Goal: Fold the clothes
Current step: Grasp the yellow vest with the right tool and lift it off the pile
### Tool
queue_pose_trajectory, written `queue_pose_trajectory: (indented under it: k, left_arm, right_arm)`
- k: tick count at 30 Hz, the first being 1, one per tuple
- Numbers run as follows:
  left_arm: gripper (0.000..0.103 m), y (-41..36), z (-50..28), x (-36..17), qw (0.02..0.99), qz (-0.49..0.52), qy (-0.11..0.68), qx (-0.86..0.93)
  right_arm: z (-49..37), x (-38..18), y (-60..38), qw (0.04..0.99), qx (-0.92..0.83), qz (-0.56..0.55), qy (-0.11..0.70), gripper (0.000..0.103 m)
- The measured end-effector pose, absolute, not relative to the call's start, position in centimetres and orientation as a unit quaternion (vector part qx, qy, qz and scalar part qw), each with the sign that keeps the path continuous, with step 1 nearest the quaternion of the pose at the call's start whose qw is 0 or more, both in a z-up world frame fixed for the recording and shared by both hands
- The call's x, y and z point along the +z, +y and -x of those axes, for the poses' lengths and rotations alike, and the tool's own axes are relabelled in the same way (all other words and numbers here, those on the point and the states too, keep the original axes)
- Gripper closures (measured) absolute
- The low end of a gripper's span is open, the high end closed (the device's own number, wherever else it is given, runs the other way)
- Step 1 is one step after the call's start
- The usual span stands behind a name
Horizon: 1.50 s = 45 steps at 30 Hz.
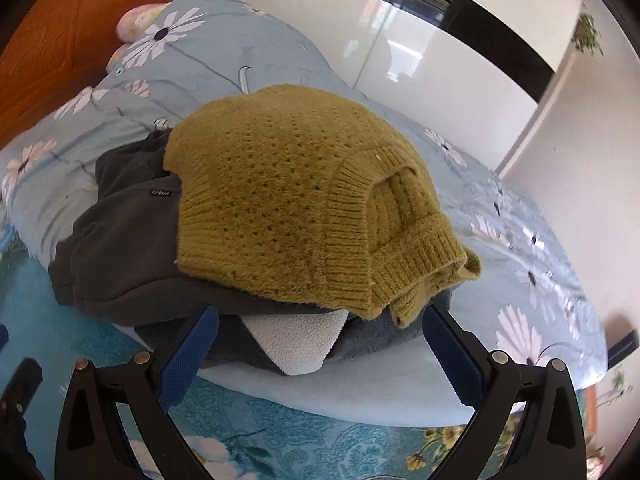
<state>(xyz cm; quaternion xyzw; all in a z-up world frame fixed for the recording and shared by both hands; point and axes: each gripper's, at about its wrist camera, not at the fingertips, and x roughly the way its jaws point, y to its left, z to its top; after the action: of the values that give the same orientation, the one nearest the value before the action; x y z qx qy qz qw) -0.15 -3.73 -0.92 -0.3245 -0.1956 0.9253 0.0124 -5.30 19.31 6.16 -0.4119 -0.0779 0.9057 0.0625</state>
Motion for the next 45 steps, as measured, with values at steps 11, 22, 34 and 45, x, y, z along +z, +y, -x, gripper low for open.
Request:
queue_pose_trajectory:
  k: [11,22,34,45]
  left_arm:
    - [0.000,-4.1,0.3,-1.3,0.005,0.331,-0.193,0.924]
    - [0.000,-3.7,0.3,-1.5,-0.002,0.342,-0.167,0.925]
    - [0.000,-6.1,0.3,-2.2,-0.026,0.352,-0.197,0.914]
    - [0.000,-6.2,-1.1,-2.1,-0.029,0.359,-0.203,0.911]
  right_arm:
    - [5.9,3.0,27.8,-0.003,0.864,0.382,0.328,0.015]
    - [5.3,2.4,29.0,-0.045,0.839,0.317,0.439,0.072]
    - [8.3,5.1,25.4,-0.051,0.891,0.326,0.312,0.072]
    - [11.4,10.8,27.9,-0.069,0.846,0.270,0.455,0.091]
